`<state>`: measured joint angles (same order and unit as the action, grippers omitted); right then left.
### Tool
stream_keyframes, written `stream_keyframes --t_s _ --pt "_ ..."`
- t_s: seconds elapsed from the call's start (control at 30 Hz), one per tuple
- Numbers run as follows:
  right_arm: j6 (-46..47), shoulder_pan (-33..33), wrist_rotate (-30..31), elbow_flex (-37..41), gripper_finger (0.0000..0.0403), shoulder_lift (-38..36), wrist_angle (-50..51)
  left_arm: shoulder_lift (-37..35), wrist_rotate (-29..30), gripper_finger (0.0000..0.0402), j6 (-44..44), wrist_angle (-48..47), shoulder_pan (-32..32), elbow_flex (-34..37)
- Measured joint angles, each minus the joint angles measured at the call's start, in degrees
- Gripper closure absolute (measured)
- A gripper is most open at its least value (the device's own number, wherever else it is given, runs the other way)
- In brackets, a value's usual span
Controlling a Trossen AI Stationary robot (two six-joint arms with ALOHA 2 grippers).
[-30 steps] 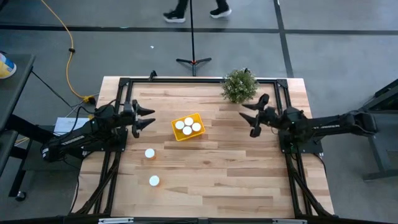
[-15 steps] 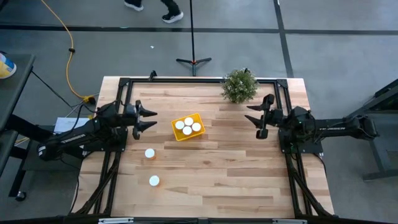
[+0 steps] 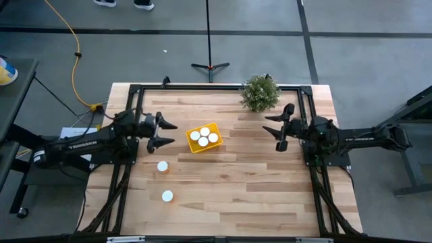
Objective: Pick and place pill bottles into a basket
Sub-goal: Put the orange pill bottle into the yellow bin
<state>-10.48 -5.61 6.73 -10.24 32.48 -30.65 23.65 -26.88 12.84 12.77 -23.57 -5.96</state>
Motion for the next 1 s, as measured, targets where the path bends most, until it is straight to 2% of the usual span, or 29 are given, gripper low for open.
stream_keyframes --t_s 0.13,0.23,0.37,0.43,0.57,0.63,1.0 --pt "0.07 0.0 1.36 0.0 0.0231 0.86 0.0 4.94 -2.36 0.0018 6.57 -0.04 0.15 -0.01" --pt "0.04 0.0 2.4 0.0 0.0231 1.3 0.02 8.18 -4.56 0.0012 10.73 0.19 2.17 -1.69" --pt "0.05 0.0 3.27 0.0 0.0231 1.32 0.0 11.59 -3.73 0.0012 13.44 -0.7 7.73 -5.61" --pt "0.07 0.0 3.71 0.0 0.0231 1.3 -0.02 13.09 -0.1 0.0012 13.97 -5.67 11.07 -8.56" --pt "0.13 0.0 4.36 0.0 0.0231 1.32 -0.02 16.75 10.05 0.0012 13.23 -23.0 17.24 -16.09" --pt "0.13 0.0 4.36 0.0 0.0231 1.32 0.0 18.83 13.18 0.0012 14.17 -29.95 19.86 -19.77" --pt "0.15 0.0 4.32 0.0 0.0231 1.31 0.17 30.23 20.77 0.0012 26.9 -54.04 29.56 -33.12"
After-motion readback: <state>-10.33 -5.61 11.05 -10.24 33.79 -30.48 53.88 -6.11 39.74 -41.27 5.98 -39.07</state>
